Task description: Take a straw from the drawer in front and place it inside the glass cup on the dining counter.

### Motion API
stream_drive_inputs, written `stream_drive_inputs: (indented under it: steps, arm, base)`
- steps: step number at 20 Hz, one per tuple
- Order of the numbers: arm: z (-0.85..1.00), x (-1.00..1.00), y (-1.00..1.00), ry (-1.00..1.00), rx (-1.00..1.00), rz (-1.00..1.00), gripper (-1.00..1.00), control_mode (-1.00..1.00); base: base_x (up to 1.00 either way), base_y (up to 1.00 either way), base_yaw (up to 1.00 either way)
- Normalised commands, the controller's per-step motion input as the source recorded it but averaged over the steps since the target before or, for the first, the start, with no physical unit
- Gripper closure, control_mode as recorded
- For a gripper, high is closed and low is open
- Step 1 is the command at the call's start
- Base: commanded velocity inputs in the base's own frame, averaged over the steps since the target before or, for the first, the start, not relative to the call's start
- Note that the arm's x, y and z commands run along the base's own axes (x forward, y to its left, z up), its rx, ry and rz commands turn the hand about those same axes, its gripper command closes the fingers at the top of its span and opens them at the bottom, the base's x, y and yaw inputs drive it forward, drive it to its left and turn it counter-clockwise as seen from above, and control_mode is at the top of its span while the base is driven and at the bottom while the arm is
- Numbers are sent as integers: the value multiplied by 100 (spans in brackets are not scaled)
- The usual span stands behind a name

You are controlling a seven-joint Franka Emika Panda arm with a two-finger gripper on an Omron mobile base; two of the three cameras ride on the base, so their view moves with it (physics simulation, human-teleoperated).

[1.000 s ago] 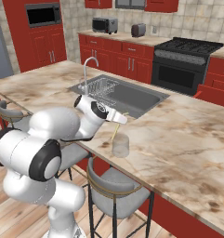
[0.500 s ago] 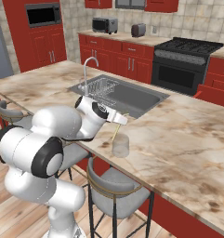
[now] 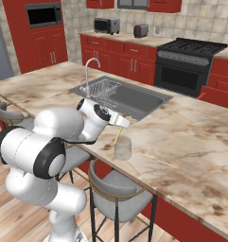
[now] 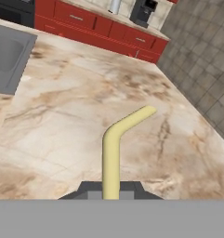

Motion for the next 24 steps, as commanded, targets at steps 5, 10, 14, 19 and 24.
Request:
stream_drive_inputs:
  steps: [5,10,14,19,24]
  arm:
    - [-1,1,-5,0,0,0,100,-100]
    - [0,2,-7,0,0,0,100,-100]
    - [-1,7,-7,0,0,0,100,-100]
    - [-6,9,-5,-2,0,0,100,-100]
    - [-12,9,-4,-4,0,0,100,-100]
  base:
    - [0,0,0]
    - [0,0,0]
    - [0,0,0]
    - [0,0,0]
    - [0,0,0]
